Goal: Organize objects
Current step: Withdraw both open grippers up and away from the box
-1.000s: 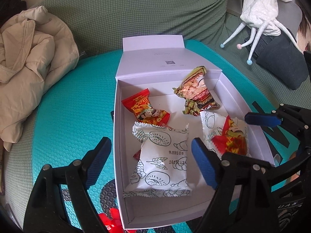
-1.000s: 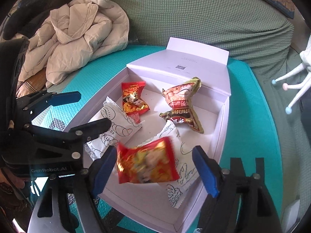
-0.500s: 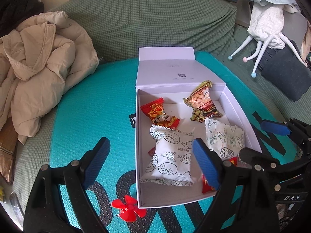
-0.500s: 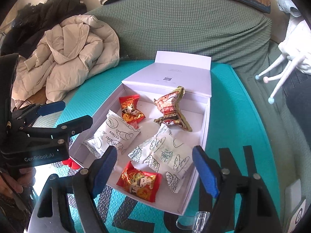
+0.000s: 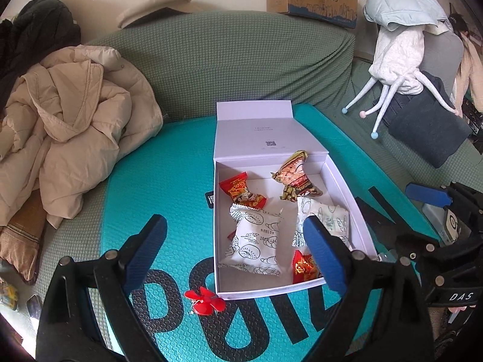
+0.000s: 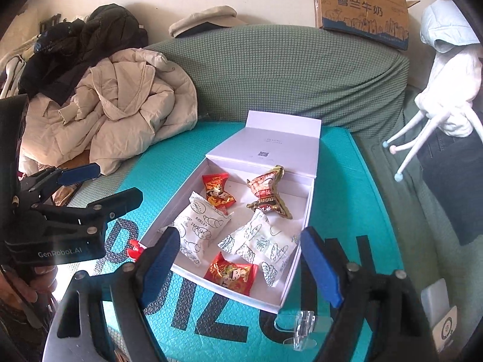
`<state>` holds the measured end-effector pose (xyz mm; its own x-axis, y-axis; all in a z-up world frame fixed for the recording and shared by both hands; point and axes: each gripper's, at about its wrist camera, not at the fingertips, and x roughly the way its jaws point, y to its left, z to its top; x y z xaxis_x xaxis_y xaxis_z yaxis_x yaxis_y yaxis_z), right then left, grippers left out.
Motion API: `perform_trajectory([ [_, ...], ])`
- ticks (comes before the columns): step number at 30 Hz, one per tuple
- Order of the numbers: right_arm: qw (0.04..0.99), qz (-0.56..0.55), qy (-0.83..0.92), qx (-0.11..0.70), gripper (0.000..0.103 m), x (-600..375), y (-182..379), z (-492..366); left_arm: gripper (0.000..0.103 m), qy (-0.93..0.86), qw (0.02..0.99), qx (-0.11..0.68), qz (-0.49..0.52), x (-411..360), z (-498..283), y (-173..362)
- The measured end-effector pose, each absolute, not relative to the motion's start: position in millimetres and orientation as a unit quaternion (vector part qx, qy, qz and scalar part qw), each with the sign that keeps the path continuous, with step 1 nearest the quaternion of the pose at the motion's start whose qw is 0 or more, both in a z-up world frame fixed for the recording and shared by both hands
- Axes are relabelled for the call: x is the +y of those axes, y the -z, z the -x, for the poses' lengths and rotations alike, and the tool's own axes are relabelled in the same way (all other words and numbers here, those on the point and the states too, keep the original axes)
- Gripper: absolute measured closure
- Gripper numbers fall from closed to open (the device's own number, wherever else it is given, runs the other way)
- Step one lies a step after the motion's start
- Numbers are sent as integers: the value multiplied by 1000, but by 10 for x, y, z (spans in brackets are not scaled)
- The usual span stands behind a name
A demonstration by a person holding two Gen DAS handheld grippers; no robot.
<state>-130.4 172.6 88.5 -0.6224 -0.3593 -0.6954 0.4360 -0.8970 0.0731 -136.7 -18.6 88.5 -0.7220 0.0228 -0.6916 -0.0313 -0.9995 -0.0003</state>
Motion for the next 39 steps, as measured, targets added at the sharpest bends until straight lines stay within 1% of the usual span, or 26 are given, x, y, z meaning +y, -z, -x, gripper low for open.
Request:
perform_trajectory([
  [11,224,-330,915,65,20,1848,-1296,749,9,-935,22,2,353,-103,855,-1283],
  [19,225,-316,920,62,19,1963,-1387,367,7,-939,22,6,344,-31,468,-1394],
  [22,224,-320,918,65,19,1984,-1334,251,7,-938,20,14,347,1,341,-1358],
  [28,226,-323,917,57,19,2078,-1179,5,7,-933,21,1,359,1,118,-1212],
  [33,229,-322,917,47,19,2129,-971,-172,7,-929,21,-12,368,14,-99,-1018],
  [39,228,-326,917,31,19,2160,-704,-277,7,-924,16,-5,382,49,-239,-760],
])
